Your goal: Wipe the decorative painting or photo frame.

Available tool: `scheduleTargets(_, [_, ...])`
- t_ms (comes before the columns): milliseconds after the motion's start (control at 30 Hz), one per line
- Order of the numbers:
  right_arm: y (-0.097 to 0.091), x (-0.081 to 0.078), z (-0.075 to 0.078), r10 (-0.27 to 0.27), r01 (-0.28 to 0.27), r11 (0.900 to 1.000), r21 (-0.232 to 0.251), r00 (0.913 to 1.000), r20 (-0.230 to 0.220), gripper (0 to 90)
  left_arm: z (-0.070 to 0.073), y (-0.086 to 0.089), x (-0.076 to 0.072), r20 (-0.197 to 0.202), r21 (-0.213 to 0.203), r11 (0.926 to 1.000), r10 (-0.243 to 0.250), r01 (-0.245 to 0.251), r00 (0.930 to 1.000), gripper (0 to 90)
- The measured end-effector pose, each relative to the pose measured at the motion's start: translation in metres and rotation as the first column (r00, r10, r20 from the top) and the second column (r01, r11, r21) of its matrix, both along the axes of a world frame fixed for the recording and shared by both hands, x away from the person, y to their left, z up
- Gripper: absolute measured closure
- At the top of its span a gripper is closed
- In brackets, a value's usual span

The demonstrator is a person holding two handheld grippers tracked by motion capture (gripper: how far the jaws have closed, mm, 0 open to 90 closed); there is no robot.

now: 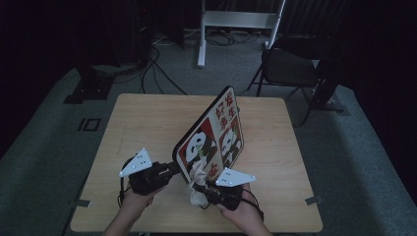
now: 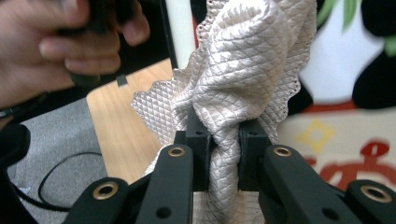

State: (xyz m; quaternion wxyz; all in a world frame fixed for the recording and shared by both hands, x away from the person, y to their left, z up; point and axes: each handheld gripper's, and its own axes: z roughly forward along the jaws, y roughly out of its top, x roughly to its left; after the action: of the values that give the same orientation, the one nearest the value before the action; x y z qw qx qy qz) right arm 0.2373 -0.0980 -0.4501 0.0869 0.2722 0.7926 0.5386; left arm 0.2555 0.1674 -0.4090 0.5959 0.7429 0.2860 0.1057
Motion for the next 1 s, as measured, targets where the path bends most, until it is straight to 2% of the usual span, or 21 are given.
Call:
scheduleTargets(300, [-0.007,-0.003,-0.028,-0.022,0.019,0.9989,-0.042,0.9979,-0.061,78.9,0.000,0.000,0.000,-0.002,-0.002,1.0000,-0.002,0.002,1.0000,81.4])
scheduleTargets(700, [-0.018,-0.005,-0.063,-0.053,0.039,0.9946,-0.096,0.9871,-0.151,78.8,0.000,0.000,0.000,-0.003,-0.003,1.0000,-0.009,0.009,1.0000,81.3])
scheduleTargets(867, [-0.022,-0.003,-0.076,-0.069,0.045,0.9902,-0.132,0.9805,-0.184,78.8,0.000,-0.001,0.000,-0.006,-0.006,0.9999,-0.012,0.012,0.9999,81.3])
scheduleTargets(1000, [-0.025,-0.001,-0.085,-0.084,0.051,0.9834,-0.174,0.9777,-0.192,78.8,0.000,-0.001,0.000,-0.007,-0.008,0.9999,-0.013,0.013,0.9999,81.2])
